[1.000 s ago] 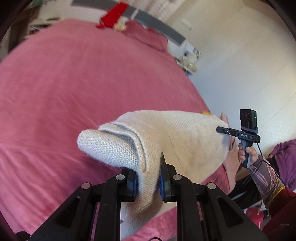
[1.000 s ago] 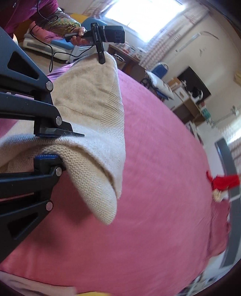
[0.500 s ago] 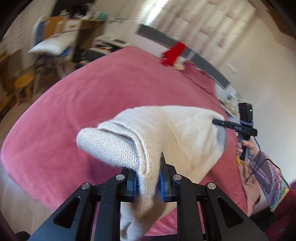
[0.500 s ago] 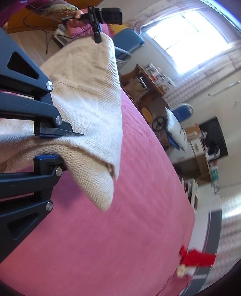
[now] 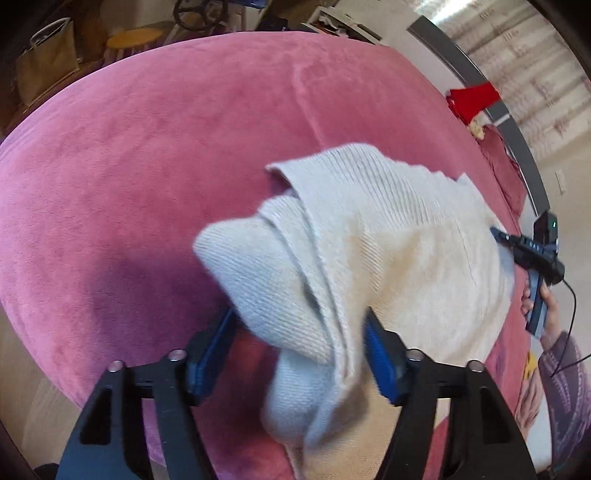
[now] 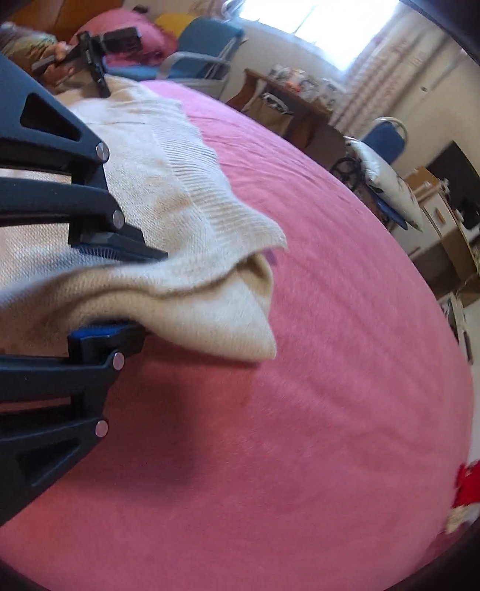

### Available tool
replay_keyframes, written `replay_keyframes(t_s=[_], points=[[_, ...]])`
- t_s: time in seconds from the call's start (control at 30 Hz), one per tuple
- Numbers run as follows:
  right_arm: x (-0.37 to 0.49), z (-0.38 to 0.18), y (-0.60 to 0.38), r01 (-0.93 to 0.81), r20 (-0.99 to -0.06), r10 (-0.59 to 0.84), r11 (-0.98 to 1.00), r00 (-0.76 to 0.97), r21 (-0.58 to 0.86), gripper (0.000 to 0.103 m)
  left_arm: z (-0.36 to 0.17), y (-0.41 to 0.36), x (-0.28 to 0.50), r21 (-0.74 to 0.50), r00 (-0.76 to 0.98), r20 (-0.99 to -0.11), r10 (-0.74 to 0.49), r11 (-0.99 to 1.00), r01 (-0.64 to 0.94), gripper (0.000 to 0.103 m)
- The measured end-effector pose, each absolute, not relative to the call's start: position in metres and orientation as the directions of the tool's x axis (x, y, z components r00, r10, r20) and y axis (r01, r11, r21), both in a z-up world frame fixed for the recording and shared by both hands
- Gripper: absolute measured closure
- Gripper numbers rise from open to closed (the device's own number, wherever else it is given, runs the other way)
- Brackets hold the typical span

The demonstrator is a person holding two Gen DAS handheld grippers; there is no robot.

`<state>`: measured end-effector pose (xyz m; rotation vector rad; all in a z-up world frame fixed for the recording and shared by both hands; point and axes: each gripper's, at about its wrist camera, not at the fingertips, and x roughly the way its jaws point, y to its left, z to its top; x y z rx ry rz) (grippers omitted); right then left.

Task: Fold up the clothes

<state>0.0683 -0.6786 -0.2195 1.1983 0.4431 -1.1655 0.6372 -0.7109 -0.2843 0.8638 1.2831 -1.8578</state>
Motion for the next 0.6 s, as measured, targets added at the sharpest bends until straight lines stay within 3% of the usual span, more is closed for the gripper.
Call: replay_keyframes(t_s=[0.13, 0.2, 0.4, 0.6], points=[[0.045, -0.238, -0.679, 0.804, -0.760, -0.462, -0.150, 0.457, 0.575, 0.066, -0.284, -0.714, 0.657, -0.525, -0.551, -0.816, -0.175, -0.174, 0.833, 0.030], [0.037, -0.236, -0.674, 0.778, -0.737, -0.477, -0.158, 0.479, 0.608, 0.065, -0.284, -0.714, 0.664, -0.508, -0.531, -0.826, -0.189, -0.155, 0.847, 0.024], [0.021, -0.208, -0.653, 0.790, -0.734, -0.525, -0.174, 0.431, 0.588, 0.065, -0.275, -0.724, 0.676, -0.484, -0.493, -0.832, -0.253, -0.102, 0.869, 0.024], [0.013, -0.192, -0.650, 0.768, -0.704, -0.597, -0.215, 0.386, 0.603, 0.064, -0.279, -0.739, 0.697, -0.623, -0.605, -0.750, -0.266, -0.021, 0.782, 0.024]])
